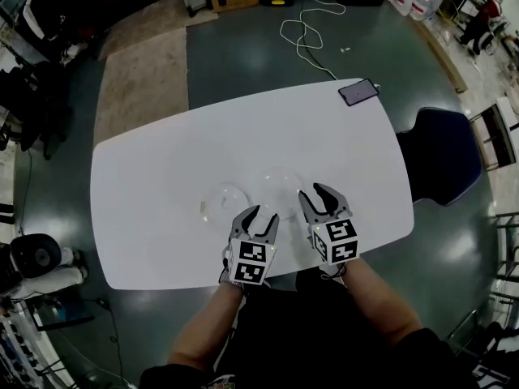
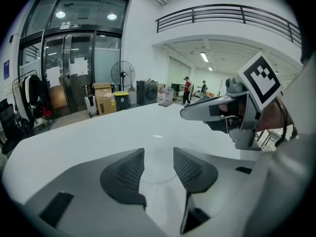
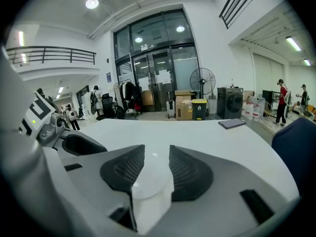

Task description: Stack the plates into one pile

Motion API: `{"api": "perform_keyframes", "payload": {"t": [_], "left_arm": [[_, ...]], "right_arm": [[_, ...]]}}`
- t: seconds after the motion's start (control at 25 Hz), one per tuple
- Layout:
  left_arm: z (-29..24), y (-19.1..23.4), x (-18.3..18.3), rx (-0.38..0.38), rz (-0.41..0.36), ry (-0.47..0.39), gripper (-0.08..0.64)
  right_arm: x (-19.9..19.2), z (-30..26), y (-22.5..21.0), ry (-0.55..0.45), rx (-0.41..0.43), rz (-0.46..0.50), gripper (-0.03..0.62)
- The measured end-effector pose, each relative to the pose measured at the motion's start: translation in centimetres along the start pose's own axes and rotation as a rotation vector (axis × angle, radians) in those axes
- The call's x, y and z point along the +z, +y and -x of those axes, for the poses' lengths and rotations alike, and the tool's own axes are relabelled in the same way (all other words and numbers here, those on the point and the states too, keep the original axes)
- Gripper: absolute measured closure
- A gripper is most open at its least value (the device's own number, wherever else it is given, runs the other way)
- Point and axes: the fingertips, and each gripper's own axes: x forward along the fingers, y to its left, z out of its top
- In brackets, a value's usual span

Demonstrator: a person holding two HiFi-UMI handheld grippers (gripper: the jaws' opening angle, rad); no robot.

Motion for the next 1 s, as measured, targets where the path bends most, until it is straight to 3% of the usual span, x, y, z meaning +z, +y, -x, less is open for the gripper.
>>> {"api": "perform_keyframes", "payload": {"t": [0.44,1.0], "left_arm": [[-4.0,-1.2,-2.1,0.069,0.037,0.095,0.382],[-6.4,-1.0,-4.6,0.162,0.087,0.185,0.407]], "right_arm": [[-2.0,-1.4,-3.3,0.072,0.079,0.024,0.431],[-4.4,-4.6,-4.1,0.157,0.200,0.021,0.431]]}}
